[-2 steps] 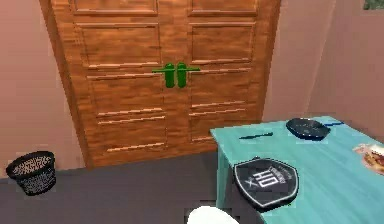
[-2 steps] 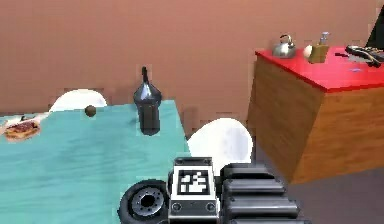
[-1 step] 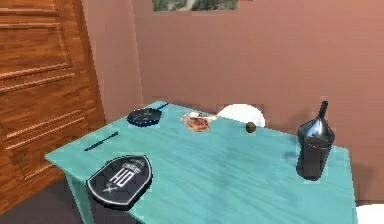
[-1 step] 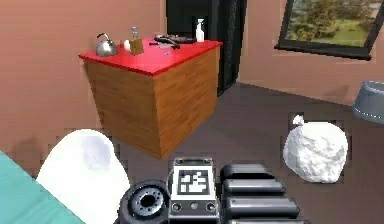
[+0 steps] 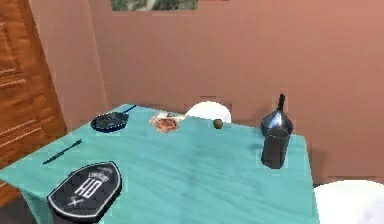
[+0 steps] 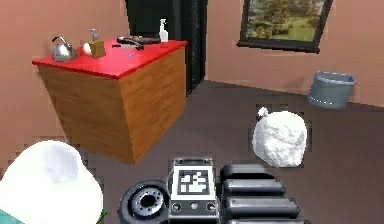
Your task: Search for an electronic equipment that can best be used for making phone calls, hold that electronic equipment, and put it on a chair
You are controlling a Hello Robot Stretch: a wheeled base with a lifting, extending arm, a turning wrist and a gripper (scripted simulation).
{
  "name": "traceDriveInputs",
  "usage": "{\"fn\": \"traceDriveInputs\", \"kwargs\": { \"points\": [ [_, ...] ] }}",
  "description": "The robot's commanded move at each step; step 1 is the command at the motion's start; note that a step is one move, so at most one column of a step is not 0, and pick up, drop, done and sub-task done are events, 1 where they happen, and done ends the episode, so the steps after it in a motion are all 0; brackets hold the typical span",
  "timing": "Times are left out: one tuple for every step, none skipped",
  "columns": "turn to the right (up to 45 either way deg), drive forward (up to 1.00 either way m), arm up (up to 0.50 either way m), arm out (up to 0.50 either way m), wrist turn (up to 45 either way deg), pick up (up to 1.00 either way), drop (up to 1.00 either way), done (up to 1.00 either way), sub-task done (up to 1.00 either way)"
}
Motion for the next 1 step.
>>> {"fn": "traceDriveInputs", "kwargs": {
  "points": [
    [-45.0,0.0,0.0,0.0,0.0,0.0,0.0,0.0,0.0]
  ]
}}
